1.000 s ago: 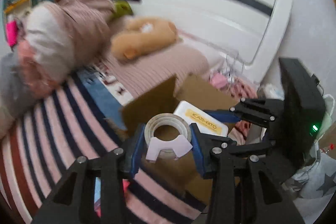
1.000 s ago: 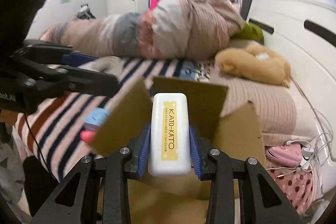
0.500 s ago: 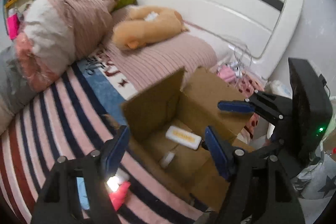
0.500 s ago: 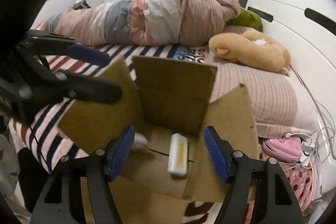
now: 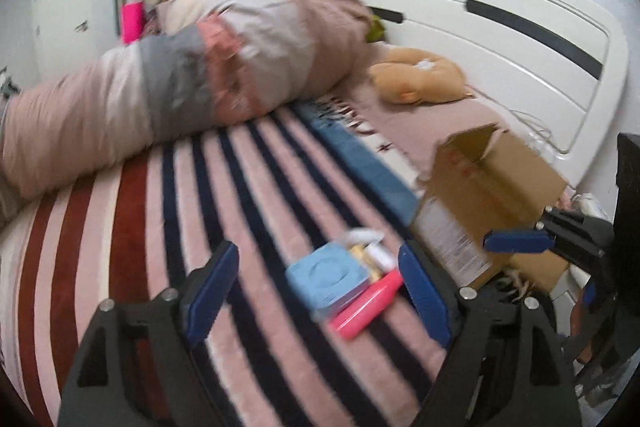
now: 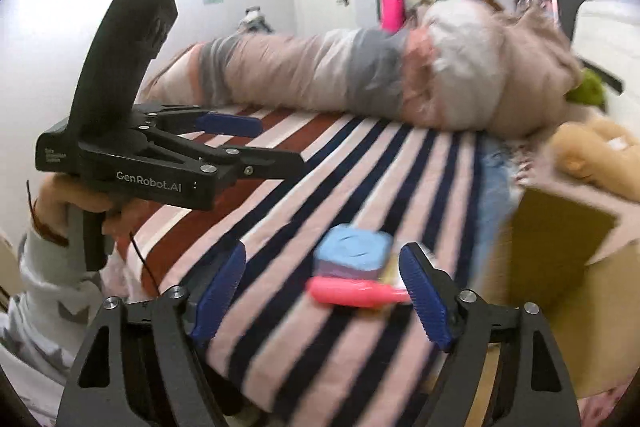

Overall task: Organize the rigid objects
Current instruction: 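Open both tools to drop the tube and tape roll into the box, then grasp the pink spray bottle with the right tool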

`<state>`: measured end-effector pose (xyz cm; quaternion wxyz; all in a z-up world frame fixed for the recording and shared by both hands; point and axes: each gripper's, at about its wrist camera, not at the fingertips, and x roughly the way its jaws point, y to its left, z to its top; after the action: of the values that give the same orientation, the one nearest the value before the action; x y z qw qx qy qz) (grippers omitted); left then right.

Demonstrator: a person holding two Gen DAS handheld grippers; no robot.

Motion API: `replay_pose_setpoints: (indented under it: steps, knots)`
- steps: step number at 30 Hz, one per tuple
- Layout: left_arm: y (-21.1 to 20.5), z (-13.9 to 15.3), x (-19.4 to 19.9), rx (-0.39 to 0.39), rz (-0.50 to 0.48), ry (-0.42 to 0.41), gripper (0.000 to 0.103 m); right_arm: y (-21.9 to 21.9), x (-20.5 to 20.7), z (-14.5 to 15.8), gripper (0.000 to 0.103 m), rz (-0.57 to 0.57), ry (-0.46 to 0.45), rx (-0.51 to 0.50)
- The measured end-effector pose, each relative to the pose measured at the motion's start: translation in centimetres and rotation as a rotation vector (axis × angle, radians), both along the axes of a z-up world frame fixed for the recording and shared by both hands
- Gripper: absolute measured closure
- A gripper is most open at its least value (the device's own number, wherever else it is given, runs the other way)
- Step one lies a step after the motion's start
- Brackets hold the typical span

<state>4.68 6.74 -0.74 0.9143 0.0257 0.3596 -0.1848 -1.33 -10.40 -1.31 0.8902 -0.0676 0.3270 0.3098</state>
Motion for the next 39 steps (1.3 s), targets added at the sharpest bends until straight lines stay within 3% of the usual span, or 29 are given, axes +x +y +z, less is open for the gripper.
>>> replay_pose_setpoints:
  steps: [3,6,10,16,17,18,19,21,25,27,29,31,35,39]
  knots:
    - [2.3,-2.8,-0.2,-0.013,0.028,0.030,0.023,2.4,0.9,-3.9,0.026,-0.007,0.111,-0.003]
    - [3.6,-5.3,-0.3,-0.026,0.040,0.053,0.023,2.8,2.3,-7.8,0.026,-0.086,0.212,0.002]
    - [4.5,-7.6,-0.4,-0.051,0.045,0.081,0.023,1.3,4.9,-12.7,0.026,-0.225,0.353,0.110]
    - [5.2,-9.1,0.5,-0.050,0.066,0.100,0.023,0.2,7.8,-14.5,0.030,-0.305,0.371,0.266]
    - [5.2,-9.2,0.4,-0.048,0.066,0.096,0.023,0.0,8.1,-14.7,0.034,-0.321,0.374,0.285]
    - [5.3,-9.2,0.4,-0.057,0.062,0.096,0.023,0.1,8.3,-15.0,0.051,-0.338,0.381,0.287]
    - [5.3,-9.2,0.3,-0.067,0.061,0.098,0.023,0.1,8.5,-15.3,0.060,-0.363,0.395,0.269]
    - [5.4,-9.1,0.2,-0.082,0.059,0.096,0.023,0.2,8.6,-15.5,0.061,-0.373,0.415,0.280]
    - [5.6,-8.4,-0.3,-0.094,0.055,0.085,0.023,1.1,7.1,-13.1,0.076,-0.307,0.335,0.203]
    - [5.7,-8.0,-0.6,-0.100,0.056,0.075,0.023,1.9,6.0,-11.2,0.076,-0.241,0.293,0.148]
    - [5.8,-7.7,-1.0,-0.097,0.063,0.069,0.023,3.0,5.6,-9.8,0.076,-0.178,0.278,0.026]
    - [6.1,-7.6,-1.2,-0.094,0.066,0.067,0.023,4.1,5.9,-9.9,0.076,-0.128,0.288,-0.046]
    - [7.3,-7.7,-1.9,-0.087,0.122,0.075,0.023,7.8,7.2,-12.4,0.076,-0.007,0.334,-0.045]
    - [8.8,-9.3,-2.4,-0.049,0.180,0.122,0.023,11.1,8.3,-13.7,0.076,0.043,0.275,-0.099]
